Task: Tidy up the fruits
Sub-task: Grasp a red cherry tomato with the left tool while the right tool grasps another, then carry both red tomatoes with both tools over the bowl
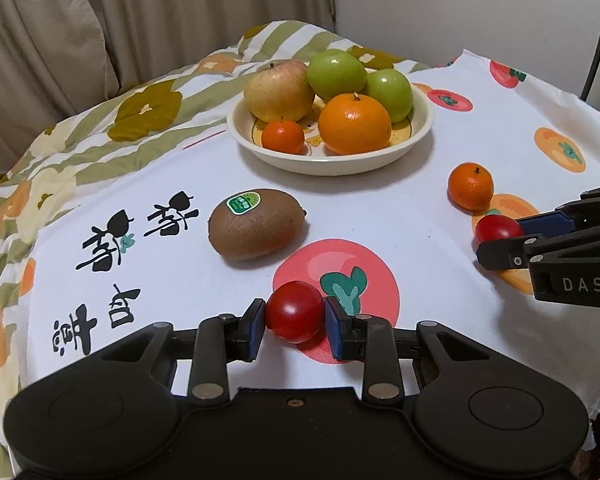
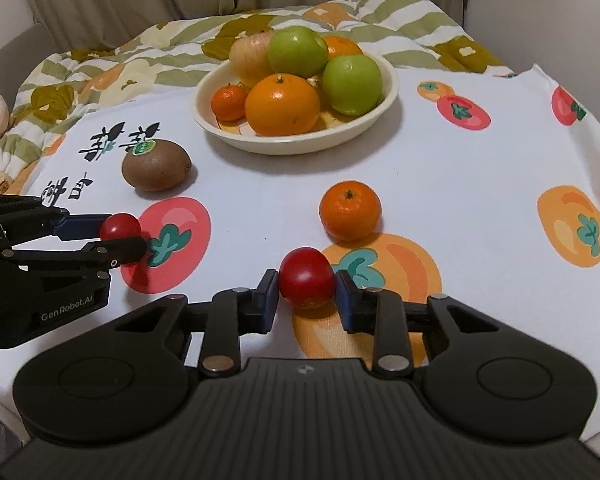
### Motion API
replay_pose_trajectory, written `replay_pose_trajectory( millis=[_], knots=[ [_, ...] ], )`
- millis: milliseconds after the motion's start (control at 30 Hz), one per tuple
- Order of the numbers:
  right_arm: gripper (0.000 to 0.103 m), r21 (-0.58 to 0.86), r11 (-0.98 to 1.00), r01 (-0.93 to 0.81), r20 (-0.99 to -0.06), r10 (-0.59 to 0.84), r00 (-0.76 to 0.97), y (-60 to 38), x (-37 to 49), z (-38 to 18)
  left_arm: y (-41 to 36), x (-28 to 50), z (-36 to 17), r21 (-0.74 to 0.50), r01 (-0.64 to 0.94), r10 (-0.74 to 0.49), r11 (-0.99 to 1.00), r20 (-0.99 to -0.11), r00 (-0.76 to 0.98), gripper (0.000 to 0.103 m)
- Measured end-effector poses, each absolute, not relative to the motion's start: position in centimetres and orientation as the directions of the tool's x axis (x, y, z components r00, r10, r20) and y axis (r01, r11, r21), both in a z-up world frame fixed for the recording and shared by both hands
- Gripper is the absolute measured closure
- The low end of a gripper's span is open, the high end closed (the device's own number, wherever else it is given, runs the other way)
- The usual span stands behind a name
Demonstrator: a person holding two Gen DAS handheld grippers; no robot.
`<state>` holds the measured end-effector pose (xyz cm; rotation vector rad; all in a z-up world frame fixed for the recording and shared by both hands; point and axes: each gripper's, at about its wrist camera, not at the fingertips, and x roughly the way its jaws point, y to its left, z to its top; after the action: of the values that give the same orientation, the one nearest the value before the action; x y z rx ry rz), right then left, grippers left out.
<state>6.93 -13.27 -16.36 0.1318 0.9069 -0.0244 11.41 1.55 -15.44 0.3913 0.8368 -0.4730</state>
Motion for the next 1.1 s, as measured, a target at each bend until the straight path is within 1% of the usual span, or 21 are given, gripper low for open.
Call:
replay_pose_trajectory(
  millis=[533, 833, 1100],
  knots=[
    [0.058, 0.099, 0.995, 0.019, -0.737, 0.061, 0.674, -13.3, 6.0, -11.0, 0.7, 9.9, -9.7, 0.094, 0.482, -0.278, 0.871, -0.714, 0.642, 0.068],
    [0.058, 0.124, 0.990, -0.065, -0.706, 0.134, 0.695, -15.1, 8.2, -7.8, -0.7, 10.7, -6.5, 0.073, 0.373, -0.224, 0.925, -0.689, 0.689, 0.068],
    [0.058, 0.117, 0.984, -0.131, -0.693, 0.176, 0.700, -18.0, 11.8, -6.5, -3.1, 13.3, -5.7, 0.050, 0.307, -0.191, 0.951, -0.685, 0.703, 0.068]
  ],
)
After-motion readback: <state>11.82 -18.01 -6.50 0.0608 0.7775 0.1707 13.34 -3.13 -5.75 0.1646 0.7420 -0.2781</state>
